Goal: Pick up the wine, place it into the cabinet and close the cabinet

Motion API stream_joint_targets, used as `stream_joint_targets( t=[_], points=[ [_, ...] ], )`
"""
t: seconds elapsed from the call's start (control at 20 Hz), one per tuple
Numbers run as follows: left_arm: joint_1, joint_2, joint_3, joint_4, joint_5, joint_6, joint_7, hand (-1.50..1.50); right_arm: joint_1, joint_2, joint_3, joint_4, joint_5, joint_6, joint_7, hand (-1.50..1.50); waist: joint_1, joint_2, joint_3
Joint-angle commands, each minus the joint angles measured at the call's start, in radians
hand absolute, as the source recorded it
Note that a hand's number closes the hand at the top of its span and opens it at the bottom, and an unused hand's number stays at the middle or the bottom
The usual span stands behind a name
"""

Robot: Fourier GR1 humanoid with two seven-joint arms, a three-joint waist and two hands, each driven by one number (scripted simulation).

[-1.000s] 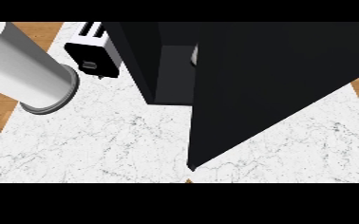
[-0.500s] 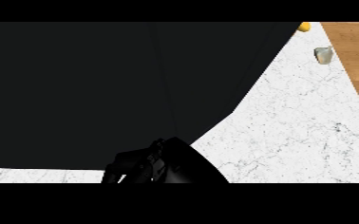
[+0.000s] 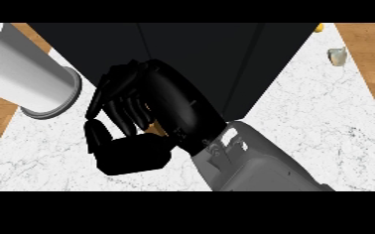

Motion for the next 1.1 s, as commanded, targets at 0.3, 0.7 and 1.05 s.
stream_joint_targets(
  t=[0.3,0.7,1.05],
  points=[
    [-0.113,-0.042,-0.071,-0.016,-0.062,0.046,0.136,-1.50,-0.126,-0.020,-0.204,0.328,0.007,0.109,-0.195,1.50,-0.017,0.002,0.000],
    [-0.239,-0.093,-0.188,-0.005,-0.150,0.152,0.171,-1.50,-0.104,-0.059,-0.244,0.454,0.020,0.153,-0.366,1.50,-0.030,0.009,0.000],
    [-0.299,-0.142,-0.253,0.053,-0.209,0.183,0.153,-1.50,-0.153,-0.138,-0.319,0.489,-0.020,0.207,-0.376,1.50,-0.041,0.012,0.000]
  ],
)
